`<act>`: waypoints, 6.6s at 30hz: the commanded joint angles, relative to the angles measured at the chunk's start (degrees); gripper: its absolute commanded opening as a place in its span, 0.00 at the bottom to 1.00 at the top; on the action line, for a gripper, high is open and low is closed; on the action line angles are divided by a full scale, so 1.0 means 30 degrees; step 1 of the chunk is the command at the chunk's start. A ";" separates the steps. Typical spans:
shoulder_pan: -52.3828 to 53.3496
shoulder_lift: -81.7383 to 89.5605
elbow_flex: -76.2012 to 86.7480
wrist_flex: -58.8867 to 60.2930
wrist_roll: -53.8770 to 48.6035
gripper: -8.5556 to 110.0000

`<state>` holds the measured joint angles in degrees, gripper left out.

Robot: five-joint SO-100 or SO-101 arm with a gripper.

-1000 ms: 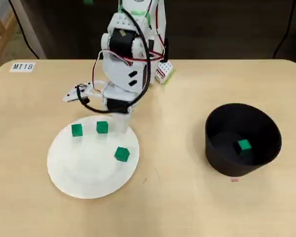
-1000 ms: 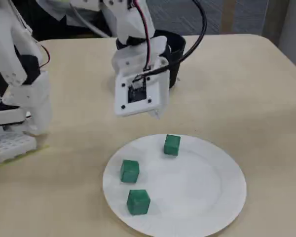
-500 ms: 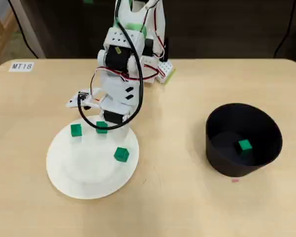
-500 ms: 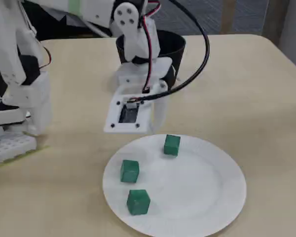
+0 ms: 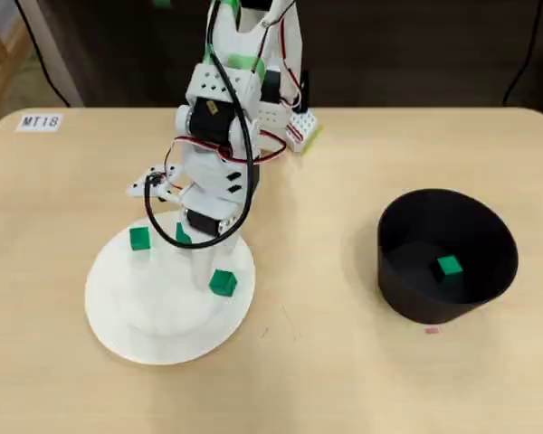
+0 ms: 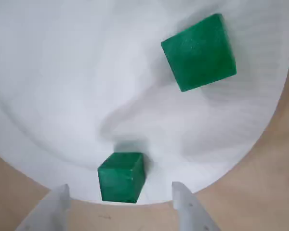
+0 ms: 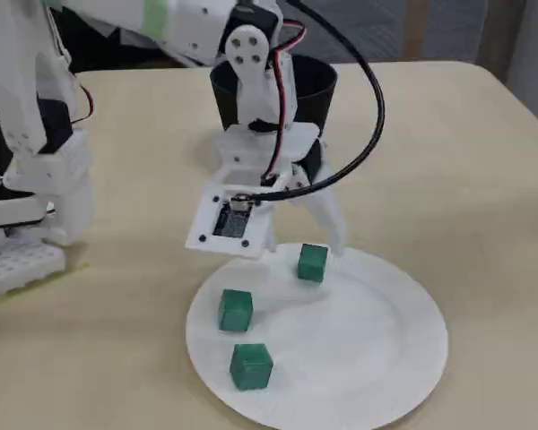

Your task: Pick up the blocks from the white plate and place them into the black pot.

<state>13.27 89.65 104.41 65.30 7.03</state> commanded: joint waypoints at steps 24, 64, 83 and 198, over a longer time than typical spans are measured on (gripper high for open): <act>0.0088 -0.2461 -0.1992 -0.2227 0.0059 0.30; -1.6172 0.3428 -0.4893 -0.5244 -0.2461 0.05; -1.5615 0.2988 -0.0146 -0.8086 -0.2666 0.05; 0.6621 0.5566 0.4629 0.2139 -1.4736 0.35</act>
<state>32.96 106.35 118.21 72.33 -37.62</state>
